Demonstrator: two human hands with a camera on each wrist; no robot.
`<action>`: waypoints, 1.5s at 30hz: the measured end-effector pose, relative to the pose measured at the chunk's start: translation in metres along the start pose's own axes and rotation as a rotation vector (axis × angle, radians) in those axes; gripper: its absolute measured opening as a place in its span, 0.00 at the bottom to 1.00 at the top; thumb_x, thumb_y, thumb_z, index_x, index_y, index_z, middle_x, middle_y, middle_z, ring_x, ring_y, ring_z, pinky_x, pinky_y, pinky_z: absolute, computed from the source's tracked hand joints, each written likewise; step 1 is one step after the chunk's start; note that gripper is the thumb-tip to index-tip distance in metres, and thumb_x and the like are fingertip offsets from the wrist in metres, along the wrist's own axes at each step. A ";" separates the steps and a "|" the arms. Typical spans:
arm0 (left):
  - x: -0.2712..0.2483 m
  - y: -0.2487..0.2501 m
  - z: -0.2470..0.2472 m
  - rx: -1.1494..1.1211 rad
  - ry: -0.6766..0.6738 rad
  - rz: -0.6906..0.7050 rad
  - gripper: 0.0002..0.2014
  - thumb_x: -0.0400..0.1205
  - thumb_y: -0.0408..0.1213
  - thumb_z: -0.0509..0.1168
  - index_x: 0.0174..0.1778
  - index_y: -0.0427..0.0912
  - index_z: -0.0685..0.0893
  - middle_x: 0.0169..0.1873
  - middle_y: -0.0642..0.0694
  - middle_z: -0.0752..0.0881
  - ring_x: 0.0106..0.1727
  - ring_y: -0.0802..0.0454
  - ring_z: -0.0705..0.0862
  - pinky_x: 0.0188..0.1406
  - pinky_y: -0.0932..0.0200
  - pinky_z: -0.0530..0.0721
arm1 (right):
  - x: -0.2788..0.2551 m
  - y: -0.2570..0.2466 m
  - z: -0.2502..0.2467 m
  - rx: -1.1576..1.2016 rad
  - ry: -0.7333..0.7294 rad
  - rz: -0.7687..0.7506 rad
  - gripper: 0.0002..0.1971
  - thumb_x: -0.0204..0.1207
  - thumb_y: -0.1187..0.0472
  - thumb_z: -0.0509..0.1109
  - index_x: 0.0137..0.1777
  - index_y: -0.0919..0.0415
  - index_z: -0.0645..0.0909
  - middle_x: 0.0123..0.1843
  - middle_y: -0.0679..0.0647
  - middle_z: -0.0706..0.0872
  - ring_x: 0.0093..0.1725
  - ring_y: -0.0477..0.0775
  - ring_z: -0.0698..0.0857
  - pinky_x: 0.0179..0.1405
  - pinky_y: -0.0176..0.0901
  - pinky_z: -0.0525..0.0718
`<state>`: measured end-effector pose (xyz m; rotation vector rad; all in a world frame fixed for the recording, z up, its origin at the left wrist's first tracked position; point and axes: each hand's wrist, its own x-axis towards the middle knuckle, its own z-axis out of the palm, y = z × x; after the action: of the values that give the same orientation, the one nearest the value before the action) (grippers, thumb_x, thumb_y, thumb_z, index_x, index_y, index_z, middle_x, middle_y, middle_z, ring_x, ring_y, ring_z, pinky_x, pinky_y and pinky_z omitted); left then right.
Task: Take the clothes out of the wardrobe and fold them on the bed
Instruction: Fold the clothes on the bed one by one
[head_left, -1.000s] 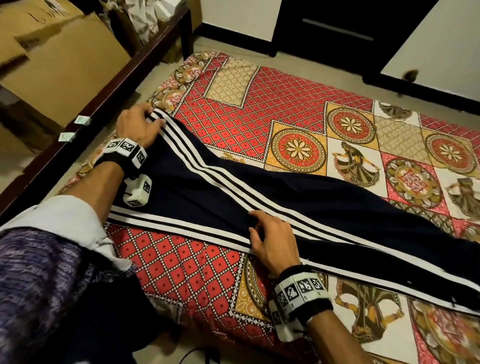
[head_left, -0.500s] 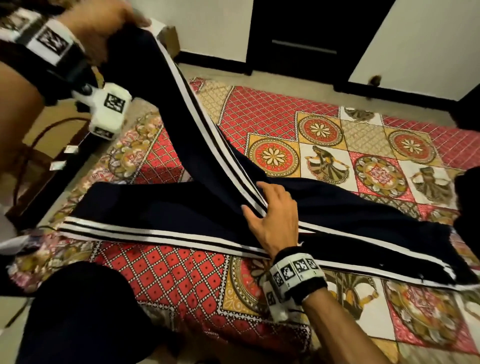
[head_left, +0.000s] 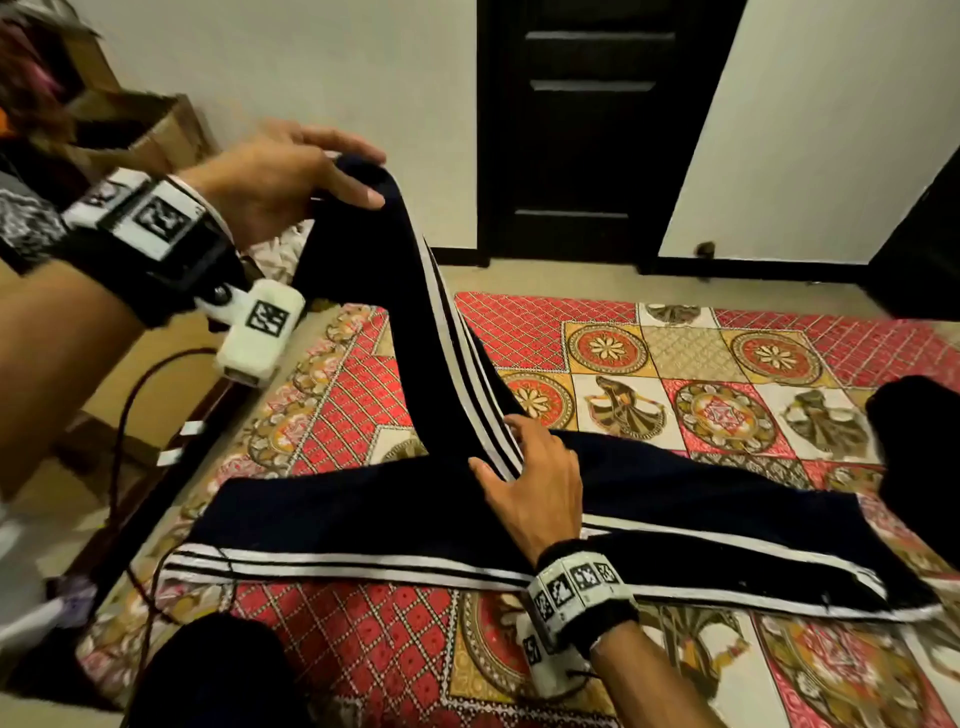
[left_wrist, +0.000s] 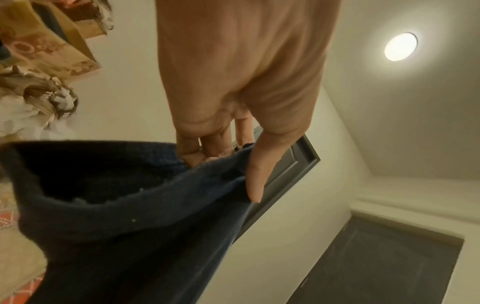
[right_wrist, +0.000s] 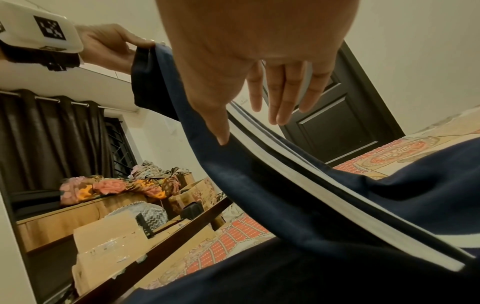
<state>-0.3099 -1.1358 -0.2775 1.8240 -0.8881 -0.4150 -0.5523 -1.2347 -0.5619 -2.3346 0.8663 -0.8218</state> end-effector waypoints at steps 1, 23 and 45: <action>-0.007 0.003 0.004 0.050 0.024 0.031 0.22 0.74 0.20 0.76 0.64 0.36 0.89 0.55 0.37 0.90 0.54 0.48 0.89 0.62 0.56 0.88 | 0.000 -0.004 0.000 0.020 0.007 0.007 0.30 0.72 0.42 0.79 0.71 0.52 0.80 0.63 0.49 0.88 0.62 0.56 0.84 0.63 0.54 0.78; -0.073 0.078 -0.019 0.494 0.156 0.696 0.14 0.82 0.45 0.74 0.55 0.38 0.90 0.49 0.45 0.91 0.48 0.54 0.90 0.53 0.60 0.90 | 0.006 -0.082 -0.028 0.084 0.294 0.037 0.23 0.73 0.48 0.81 0.67 0.54 0.87 0.58 0.50 0.92 0.55 0.53 0.88 0.60 0.54 0.86; -0.022 0.114 -0.017 0.438 0.329 0.726 0.24 0.81 0.59 0.70 0.57 0.40 0.89 0.50 0.46 0.90 0.44 0.60 0.89 0.43 0.69 0.86 | 0.051 -0.042 -0.091 0.349 0.420 -0.062 0.02 0.79 0.59 0.78 0.48 0.56 0.90 0.43 0.44 0.91 0.42 0.41 0.89 0.44 0.48 0.92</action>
<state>-0.3574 -1.1320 -0.1696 1.7234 -1.3861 0.5583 -0.5673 -1.2657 -0.4547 -1.9212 0.7415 -1.4000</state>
